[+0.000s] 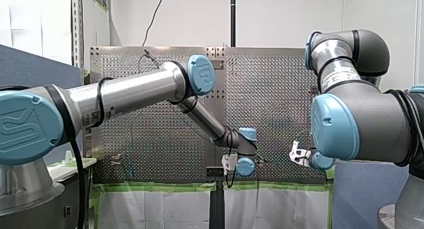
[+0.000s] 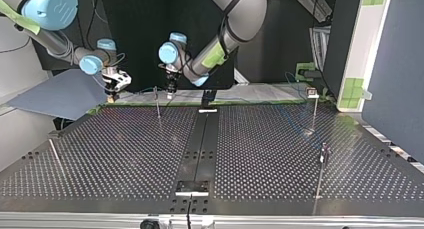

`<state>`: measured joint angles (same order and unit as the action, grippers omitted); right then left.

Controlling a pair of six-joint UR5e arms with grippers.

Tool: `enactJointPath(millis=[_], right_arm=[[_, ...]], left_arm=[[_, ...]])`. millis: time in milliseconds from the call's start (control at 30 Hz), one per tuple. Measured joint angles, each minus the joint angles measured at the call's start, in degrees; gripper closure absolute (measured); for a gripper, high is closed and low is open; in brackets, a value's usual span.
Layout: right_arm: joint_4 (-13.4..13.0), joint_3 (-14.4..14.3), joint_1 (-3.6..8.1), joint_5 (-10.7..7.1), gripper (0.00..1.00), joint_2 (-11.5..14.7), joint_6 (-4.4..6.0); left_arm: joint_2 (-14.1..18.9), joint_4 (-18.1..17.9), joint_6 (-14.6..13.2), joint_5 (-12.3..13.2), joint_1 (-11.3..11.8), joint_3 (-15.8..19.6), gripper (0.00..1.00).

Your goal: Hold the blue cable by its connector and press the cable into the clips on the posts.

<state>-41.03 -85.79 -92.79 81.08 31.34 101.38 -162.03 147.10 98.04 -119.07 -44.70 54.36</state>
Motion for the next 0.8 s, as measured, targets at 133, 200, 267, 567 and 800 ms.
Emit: enactJointPath(millis=[133,200,267,567,800], right_arm=[[0.36,0.75,-0.09,-0.03,0.98,0.0,0.02],[0.39,0.92,-0.16,-0.03,0.98,0.0,0.05],[0.41,1.03,-0.23,-0.04,0.98,0.0,0.07],[0.2,1.16,-0.34,-0.04,0.98,0.0,0.38],[0.21,1.5,-0.2,-0.04,0.98,0.0,0.66]], left_arm=[[-0.98,0.82,0.09,0.32,0.67,-1.23,1.0],[-1.93,1.7,0.09,0.5,0.78,-2.22,1.0],[-2.74,2.51,0.16,0.68,0.81,-3.02,1.0],[-6.67,5.89,1.15,1.89,1.16,-5.63,1.0],[-7.31,6.34,1.26,2.91,1.66,-5.93,1.0]])
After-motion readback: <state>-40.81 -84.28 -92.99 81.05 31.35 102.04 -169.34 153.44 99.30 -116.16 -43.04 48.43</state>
